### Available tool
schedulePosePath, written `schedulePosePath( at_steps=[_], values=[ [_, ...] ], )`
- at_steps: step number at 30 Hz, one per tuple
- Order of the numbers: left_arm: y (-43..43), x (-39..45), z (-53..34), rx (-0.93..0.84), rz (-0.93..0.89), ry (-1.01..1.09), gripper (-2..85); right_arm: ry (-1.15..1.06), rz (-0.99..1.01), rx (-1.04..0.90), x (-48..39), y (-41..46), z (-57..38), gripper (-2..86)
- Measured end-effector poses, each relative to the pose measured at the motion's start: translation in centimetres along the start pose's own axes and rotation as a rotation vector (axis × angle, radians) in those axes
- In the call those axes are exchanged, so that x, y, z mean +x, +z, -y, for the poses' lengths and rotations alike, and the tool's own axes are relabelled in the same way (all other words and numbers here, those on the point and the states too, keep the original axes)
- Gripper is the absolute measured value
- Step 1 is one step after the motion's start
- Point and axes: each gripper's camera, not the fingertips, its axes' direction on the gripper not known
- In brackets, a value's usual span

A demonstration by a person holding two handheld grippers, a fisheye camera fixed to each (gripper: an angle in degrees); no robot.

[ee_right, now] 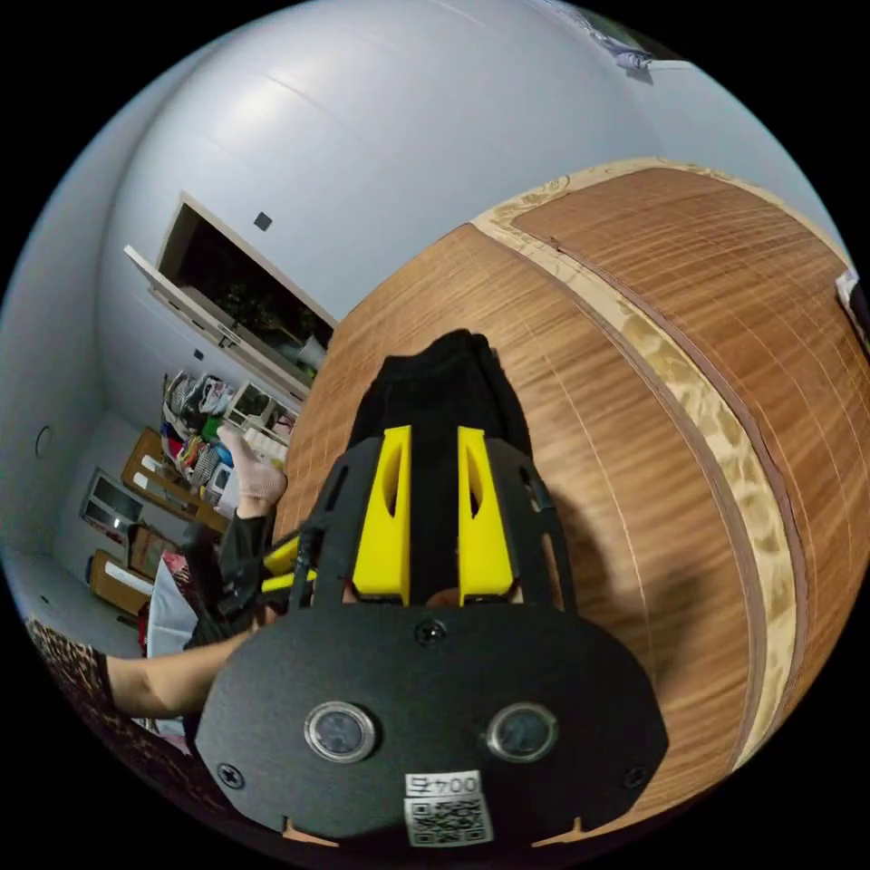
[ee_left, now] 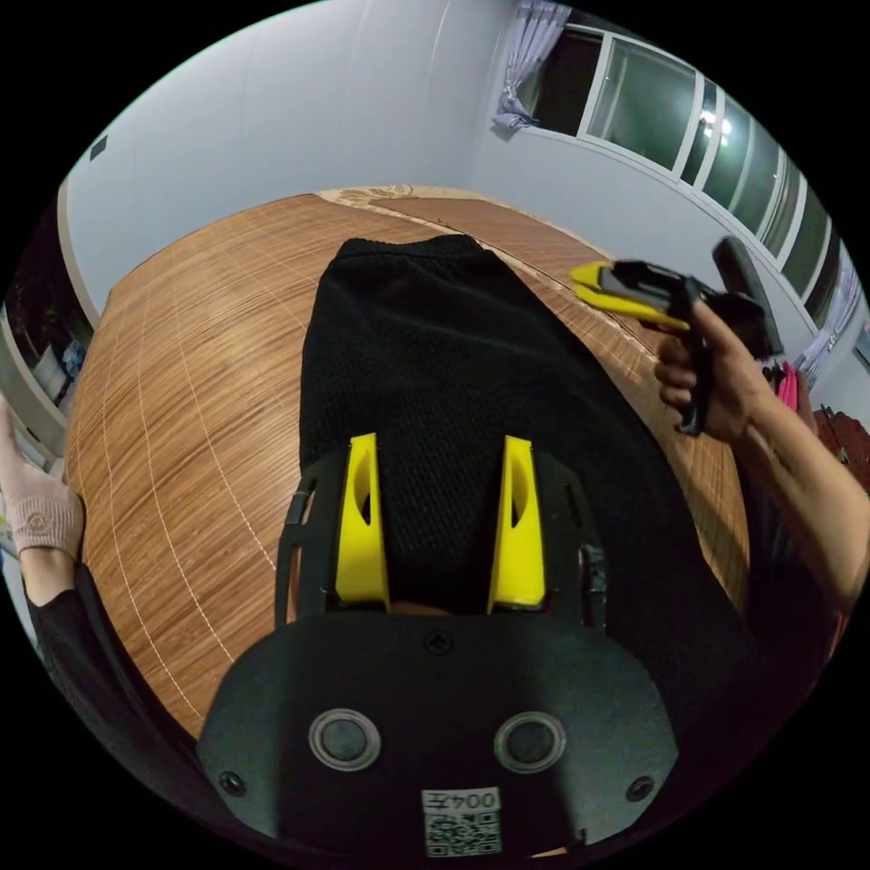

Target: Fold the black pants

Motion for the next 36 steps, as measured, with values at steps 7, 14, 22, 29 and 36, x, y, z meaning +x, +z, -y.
schedulePosePath(
  at_steps=[7,14,22,29,36],
  values=[
    [-0.2,1.0,-0.4,0.001,0.015,0.005,17.9,0.028,-0.169,0.0,-0.4,4.2,6.5,11.4],
    [-0.4,1.5,-0.7,0.002,0.027,-0.006,17.1,0.03,-0.296,-0.114,0.3,5.8,6.9,6.1],
    [-2.9,0.5,-0.8,0.008,-0.107,-0.075,15.5,-0.156,-0.24,-0.04,-9.6,-3.8,-8.9,12.4],
    [-8.1,5.3,-7.5,-0.073,-0.003,-0.048,14.1,-0.201,-0.365,-0.112,-14.2,-4.3,-19.2,12.1],
    [-5.6,8.7,-7.7,-0.131,0.127,0.008,14.6,-0.244,-0.542,-0.198,-16.0,-0.6,-19.5,8.5]
  ],
)
